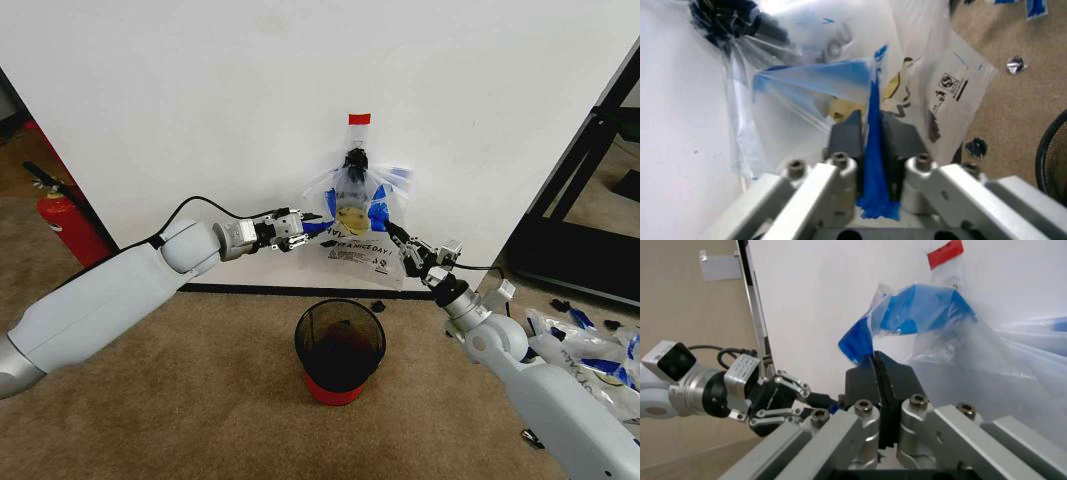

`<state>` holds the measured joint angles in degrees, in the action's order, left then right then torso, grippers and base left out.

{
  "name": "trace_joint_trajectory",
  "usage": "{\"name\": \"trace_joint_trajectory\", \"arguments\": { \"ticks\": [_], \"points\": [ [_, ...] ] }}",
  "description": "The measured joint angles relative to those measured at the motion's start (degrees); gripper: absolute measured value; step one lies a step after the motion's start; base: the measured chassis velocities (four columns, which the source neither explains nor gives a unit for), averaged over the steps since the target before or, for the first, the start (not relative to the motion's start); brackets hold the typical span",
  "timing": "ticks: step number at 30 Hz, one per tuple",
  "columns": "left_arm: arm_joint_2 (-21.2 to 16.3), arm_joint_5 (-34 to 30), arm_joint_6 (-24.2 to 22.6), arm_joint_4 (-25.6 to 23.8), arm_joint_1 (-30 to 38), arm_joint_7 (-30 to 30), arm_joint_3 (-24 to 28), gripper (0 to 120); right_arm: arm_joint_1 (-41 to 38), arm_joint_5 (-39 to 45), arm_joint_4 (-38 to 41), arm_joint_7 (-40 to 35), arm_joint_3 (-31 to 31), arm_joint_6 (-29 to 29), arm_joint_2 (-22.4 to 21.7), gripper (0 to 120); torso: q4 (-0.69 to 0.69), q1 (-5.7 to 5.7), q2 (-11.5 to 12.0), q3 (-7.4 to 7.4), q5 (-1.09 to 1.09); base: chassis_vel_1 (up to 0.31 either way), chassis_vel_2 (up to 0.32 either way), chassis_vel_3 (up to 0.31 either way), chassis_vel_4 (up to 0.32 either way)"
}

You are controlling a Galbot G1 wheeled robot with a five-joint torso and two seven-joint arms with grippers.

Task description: Pick up the garbage bag from the wall and place it over the trash bin.

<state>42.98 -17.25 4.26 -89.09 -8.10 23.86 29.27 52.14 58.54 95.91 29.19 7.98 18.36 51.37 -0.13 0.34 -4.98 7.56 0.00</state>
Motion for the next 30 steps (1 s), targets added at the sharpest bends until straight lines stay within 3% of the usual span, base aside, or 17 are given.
{"name": "trace_joint_trajectory", "arguments": {
  "ticks": [3,11,15,18,21,30],
  "points": [
    [-0.17,-0.09,0.33,-0.53,-0.91,-0.01,-0.91,0,0.15,0.01,0.23,-0.11,0.00,0.04,-0.21,0,0.00,0.00,0.00,0.00,0.01,0.000,0.000,0.000,0.000],
    [-1.54,-3.38,1.83,-3.19,-6.27,-2.44,-4.39,0,1.90,0.49,0.96,-0.72,0.04,0.34,-1.38,0,0.00,0.00,0.00,0.00,0.02,0.000,0.000,0.000,0.000],
    [-2.52,-7.97,2.86,-4.95,-14.34,-6.91,-9.04,0,5.48,2.07,1.93,-0.73,0.08,0.36,-3.46,0,0.00,0.00,0.00,0.00,0.02,0.000,0.000,0.000,0.000],
    [-4.07,-11.36,3.44,-8.57,-28.16,-10.07,-19.81,0,12.79,3.90,4.46,-0.01,0.13,0.42,-8.88,0,0.00,0.00,-0.01,-0.02,0.00,0.000,0.000,0.000,0.000],
    [-4.60,-11.56,3.96,-11.70,-39.10,-11.31,-26.78,0,16.99,2.30,4.66,2.48,-0.49,1.08,-11.31,0,0.04,-0.01,-0.01,-0.02,0.00,0.000,0.000,0.000,0.000],
    [-0.40,-12.76,4.33,-16.02,-44.12,-17.38,-30.13,0,19.71,0.62,7.46,2.84,0.21,2.58,-10.72,0,-0.02,0.00,-0.01,-0.01,0.03,0.000,0.000,0.000,0.000]
  ]
}}
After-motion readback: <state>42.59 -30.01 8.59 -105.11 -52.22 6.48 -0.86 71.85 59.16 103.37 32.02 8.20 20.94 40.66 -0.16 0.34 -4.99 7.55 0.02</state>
